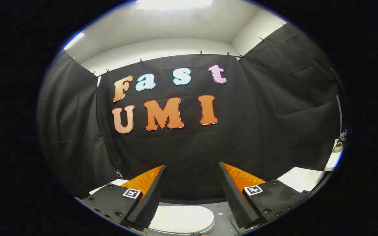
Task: Open the toilet lid.
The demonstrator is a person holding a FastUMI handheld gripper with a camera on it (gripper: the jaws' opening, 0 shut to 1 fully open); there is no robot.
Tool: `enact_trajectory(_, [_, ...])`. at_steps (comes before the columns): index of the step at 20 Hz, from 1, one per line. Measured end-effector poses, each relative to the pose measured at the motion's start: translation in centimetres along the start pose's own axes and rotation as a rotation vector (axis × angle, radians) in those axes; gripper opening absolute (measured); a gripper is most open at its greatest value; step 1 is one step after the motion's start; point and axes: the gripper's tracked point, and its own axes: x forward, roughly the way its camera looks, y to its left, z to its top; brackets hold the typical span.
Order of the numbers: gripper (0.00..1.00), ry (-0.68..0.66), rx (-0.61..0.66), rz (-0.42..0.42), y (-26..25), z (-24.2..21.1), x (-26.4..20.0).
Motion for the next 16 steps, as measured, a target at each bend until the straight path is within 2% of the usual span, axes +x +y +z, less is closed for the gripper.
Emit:
enact_trajectory(6, [0.98, 0.046, 0.049, 0.003, -1.3, -5.0, 0.5])
enact_trajectory(10, [0.98, 0.144, 0.101, -0.011, -3.2, -12.5, 0.8])
enact_trajectory(16, [0.99, 0.286, 0.258, -0.033, -6.2, -24.4, 1.0])
